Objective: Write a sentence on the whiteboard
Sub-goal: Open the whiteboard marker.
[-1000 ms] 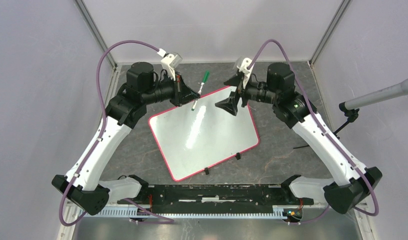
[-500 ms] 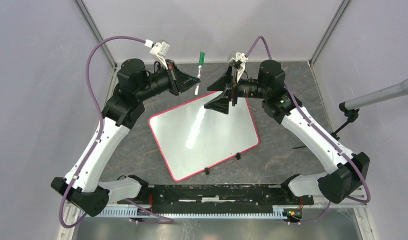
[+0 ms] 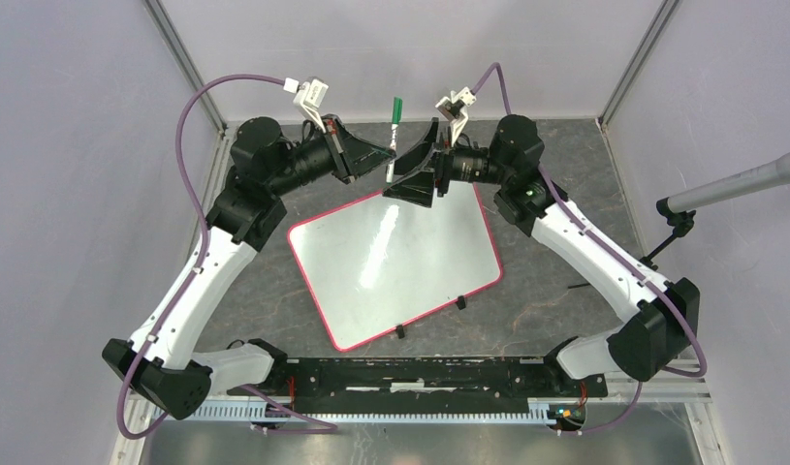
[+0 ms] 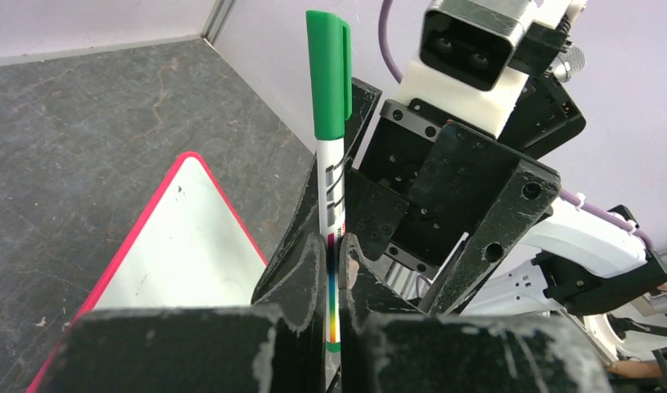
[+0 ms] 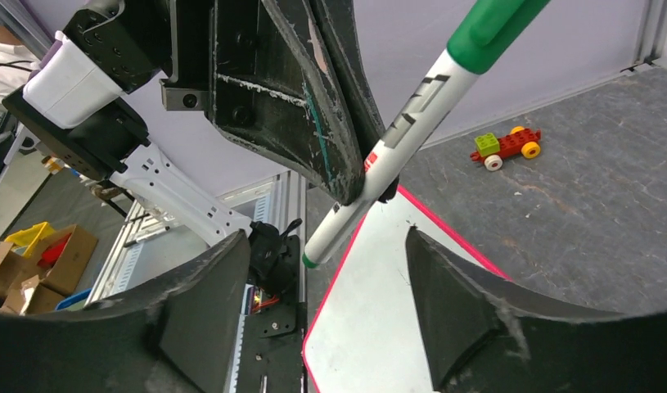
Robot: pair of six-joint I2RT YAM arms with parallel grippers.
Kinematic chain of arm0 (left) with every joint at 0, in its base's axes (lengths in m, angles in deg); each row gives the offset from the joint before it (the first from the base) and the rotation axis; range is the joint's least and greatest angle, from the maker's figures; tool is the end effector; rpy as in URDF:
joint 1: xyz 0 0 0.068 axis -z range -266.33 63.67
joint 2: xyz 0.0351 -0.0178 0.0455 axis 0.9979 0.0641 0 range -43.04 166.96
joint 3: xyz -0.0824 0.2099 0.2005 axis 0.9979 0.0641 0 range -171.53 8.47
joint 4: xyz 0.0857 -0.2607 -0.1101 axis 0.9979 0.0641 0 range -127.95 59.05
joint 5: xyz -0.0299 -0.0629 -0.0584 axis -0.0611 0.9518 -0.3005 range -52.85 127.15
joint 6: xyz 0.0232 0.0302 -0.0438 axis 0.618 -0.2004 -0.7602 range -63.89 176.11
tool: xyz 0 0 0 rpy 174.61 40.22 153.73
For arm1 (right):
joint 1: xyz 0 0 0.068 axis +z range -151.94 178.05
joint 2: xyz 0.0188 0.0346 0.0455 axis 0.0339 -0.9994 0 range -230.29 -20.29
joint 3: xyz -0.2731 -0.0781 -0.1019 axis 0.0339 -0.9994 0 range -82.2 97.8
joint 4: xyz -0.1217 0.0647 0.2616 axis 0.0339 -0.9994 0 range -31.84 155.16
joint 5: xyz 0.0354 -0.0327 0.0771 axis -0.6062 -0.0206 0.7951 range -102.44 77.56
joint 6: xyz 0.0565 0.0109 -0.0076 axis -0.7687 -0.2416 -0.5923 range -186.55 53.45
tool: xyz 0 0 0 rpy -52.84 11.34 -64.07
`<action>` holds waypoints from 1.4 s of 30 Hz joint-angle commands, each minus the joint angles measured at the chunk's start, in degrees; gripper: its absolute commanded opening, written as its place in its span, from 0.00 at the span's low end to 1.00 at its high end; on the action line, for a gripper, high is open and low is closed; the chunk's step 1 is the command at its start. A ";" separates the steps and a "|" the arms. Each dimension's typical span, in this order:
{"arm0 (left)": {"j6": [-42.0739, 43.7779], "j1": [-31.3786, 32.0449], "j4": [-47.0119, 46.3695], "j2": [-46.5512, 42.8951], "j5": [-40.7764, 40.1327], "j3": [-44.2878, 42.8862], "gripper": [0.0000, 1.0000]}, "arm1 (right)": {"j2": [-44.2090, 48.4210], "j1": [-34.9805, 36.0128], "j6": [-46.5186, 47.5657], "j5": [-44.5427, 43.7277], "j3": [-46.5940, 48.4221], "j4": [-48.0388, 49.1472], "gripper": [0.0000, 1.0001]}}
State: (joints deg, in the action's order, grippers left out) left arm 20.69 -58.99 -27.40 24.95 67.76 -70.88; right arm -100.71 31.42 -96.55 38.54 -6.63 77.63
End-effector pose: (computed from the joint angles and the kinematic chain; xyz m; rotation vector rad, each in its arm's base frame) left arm 0.2421 -0.1490 0.5017 0.3394 1.6729 -1.2530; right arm 0.2792 0.2226 0.4526 -0.8514 1.4592 1.4925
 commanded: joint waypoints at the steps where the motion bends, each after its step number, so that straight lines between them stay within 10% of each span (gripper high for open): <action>1: -3.97 -0.34 -5.09 0.00 2.25 1.10 0.02 | -1.11 0.91 -2.90 -0.27 1.61 4.66 0.71; 10: -1.67 -0.56 -2.99 -1.35 2.54 2.47 0.05 | -1.23 0.85 -2.40 0.00 1.22 4.33 0.00; 15: 10.93 -4.45 11.41 -2.97 5.80 -2.78 0.69 | 1.99 0.64 9.36 -1.41 -0.96 -6.03 0.00; 20: 27.55 -7.34 33.71 -0.91 7.80 -12.35 1.00 | 3.06 0.58 30.85 -3.26 2.52 -29.35 0.00; 25: 46.07 -8.53 53.29 4.29 18.89 -21.88 1.00 | 3.20 0.81 44.98 0.90 2.91 -46.48 0.00; 30: 49.00 -7.59 54.06 4.50 24.49 -21.08 0.98 | 4.83 2.81 51.14 4.19 -1.21 -53.01 0.00; 42: 52.52 7.71 59.82 9.57 15.68 -21.34 0.76 | 6.20 7.68 55.00 3.86 -3.59 -56.86 0.00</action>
State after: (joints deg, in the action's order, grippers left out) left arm 68.69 -55.43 30.02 34.65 86.43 -91.34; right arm -95.99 38.17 -44.00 41.56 -10.44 22.48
